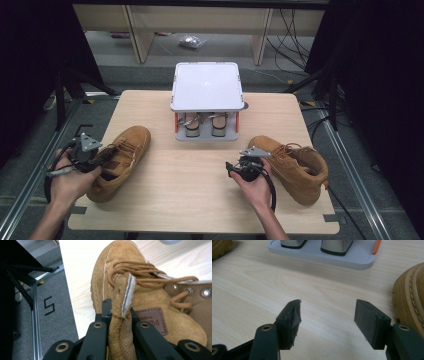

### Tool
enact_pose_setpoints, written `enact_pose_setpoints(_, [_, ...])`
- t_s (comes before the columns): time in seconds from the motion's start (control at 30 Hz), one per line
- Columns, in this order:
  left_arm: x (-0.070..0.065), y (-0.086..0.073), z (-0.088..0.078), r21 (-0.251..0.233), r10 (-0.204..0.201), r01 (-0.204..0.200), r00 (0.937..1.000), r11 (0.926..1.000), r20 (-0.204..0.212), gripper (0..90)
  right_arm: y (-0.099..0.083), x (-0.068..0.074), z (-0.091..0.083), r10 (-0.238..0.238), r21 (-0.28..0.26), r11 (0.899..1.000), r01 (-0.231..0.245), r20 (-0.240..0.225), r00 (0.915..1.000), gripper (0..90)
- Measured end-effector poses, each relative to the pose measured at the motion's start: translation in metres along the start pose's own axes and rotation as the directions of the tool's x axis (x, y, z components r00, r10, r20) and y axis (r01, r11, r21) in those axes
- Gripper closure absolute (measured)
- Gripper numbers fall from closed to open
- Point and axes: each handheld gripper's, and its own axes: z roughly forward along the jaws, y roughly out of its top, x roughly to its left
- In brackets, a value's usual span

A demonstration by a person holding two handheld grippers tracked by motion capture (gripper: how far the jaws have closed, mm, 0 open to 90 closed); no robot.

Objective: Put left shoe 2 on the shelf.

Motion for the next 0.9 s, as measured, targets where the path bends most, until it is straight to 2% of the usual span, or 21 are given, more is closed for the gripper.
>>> enact_pose_setpoints(0.1, [0.000,0.001,0.000,-0.022,-0.015,0.015,0.9999,0.9996,0.000,83.8,-0.001,0.000,0.001,-0.010,-0.006,1.000,0.010,0.003,0.9999,38.8])
enact_pose_setpoints(0.17, [0.000,0.002,-0.002,-0.029,-0.006,0.006,1.0000,0.9996,-0.003,83.8,-0.001,-0.001,0.000,-0.015,-0.006,1.000,0.015,0.004,0.9999,38.8])
enact_pose_setpoints(0.27, [0.000,0.005,-0.004,-0.046,-0.005,0.004,1.0000,0.9989,-0.008,83.8,0.000,0.000,0.000,0.000,-0.002,1.000,0.000,0.008,1.0000,38.8])
enact_pose_setpoints(0.3, [-0.001,0.006,-0.003,-0.058,-0.016,0.016,0.9999,0.9982,-0.004,83.8,-0.001,0.001,0.000,0.021,-0.004,1.000,-0.021,0.007,0.9998,38.9])
enact_pose_setpoints(0.4, [-0.001,0.008,-0.004,-0.071,-0.017,0.017,0.9998,0.9973,-0.011,83.7,-0.001,-0.001,0.001,-0.019,-0.017,1.000,0.019,0.015,0.9997,38.9])
enact_pose_setpoints(0.57, [-0.001,0.012,-0.004,-0.109,-0.027,0.025,0.9994,0.9937,-0.022,83.7,-0.001,-0.001,0.001,-0.016,-0.018,1.000,0.016,0.015,0.9998,39.0])
enact_pose_setpoints(0.6, [-0.001,0.012,-0.003,-0.113,-0.025,0.022,0.9995,0.9934,-0.021,83.7,-0.001,0.000,0.000,0.005,-0.010,1.000,-0.005,0.008,1.0000,39.0])
enact_pose_setpoints(0.63, [-0.001,0.013,-0.003,-0.125,-0.040,0.037,0.9990,0.9915,-0.020,83.7,-0.001,0.000,0.000,0.012,-0.004,1.000,-0.012,-0.001,0.9999,39.0])
enact_pose_setpoints(0.73, [-0.001,0.015,-0.003,-0.140,-0.045,0.041,0.9986,0.9893,-0.027,83.7,-0.001,0.001,-0.001,0.022,-0.001,1.000,-0.022,0.012,0.9997,39.0])
enact_pose_setpoints(0.9, [0.001,0.021,-0.002,-0.155,-0.048,0.044,0.9985,0.9870,-0.026,83.8,-0.001,-0.001,-0.001,-0.002,-0.006,1.000,0.002,0.010,0.9999,38.9])
